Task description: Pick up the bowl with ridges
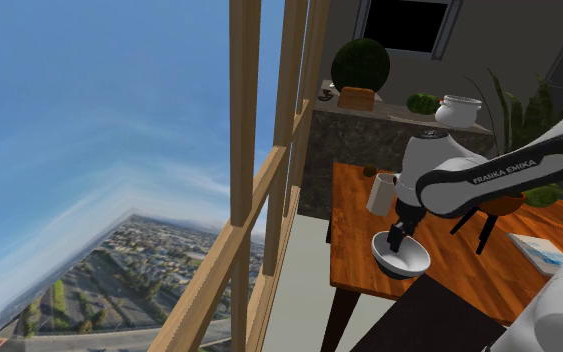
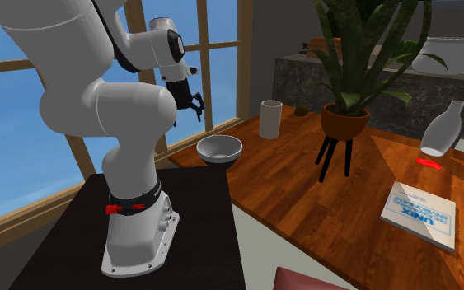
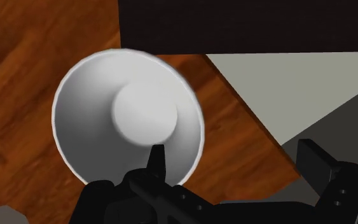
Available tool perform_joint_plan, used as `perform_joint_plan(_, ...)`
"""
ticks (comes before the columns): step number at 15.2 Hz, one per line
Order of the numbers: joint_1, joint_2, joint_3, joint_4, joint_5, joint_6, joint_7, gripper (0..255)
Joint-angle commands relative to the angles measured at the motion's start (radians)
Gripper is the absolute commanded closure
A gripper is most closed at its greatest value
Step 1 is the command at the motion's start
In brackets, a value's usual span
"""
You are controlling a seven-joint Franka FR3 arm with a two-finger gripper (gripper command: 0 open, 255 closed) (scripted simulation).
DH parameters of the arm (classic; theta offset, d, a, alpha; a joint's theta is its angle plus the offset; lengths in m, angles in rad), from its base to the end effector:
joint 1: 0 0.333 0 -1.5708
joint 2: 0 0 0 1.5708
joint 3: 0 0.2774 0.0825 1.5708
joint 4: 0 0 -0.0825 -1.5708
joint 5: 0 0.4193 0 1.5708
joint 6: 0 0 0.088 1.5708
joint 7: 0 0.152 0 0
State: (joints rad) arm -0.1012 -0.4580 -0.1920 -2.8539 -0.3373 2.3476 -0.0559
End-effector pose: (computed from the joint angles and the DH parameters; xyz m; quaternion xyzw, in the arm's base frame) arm 0.3626 -0.1070 0.2083 0.9969 0.0137 -0.0342 0.0700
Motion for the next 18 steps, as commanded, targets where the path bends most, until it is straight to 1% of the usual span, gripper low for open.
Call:
perform_joint_plan(1, -0.02, 0.088, -0.01, -0.014, -0.041, 0.12, 0.016, 0)
perform_joint_plan(5, -0.072, 0.293, -0.021, 0.002, -0.146, 0.34, 0.072, 0)
perform_joint_plan(6, -0.083, 0.332, -0.022, 0.009, -0.171, 0.377, 0.089, 0)
perform_joint_plan(13, -0.104, 0.476, -0.026, 0.026, -0.276, 0.502, 0.185, 0)
perform_joint_plan(15, -0.104, 0.489, -0.028, 0.029, -0.287, 0.512, 0.195, 0)
perform_joint_plan(16, -0.104, 0.491, -0.028, 0.029, -0.29, 0.514, 0.199, 255)
perform_joint_plan(18, -0.104, 0.492, -0.028, 0.029, -0.29, 0.515, 0.199, 255)
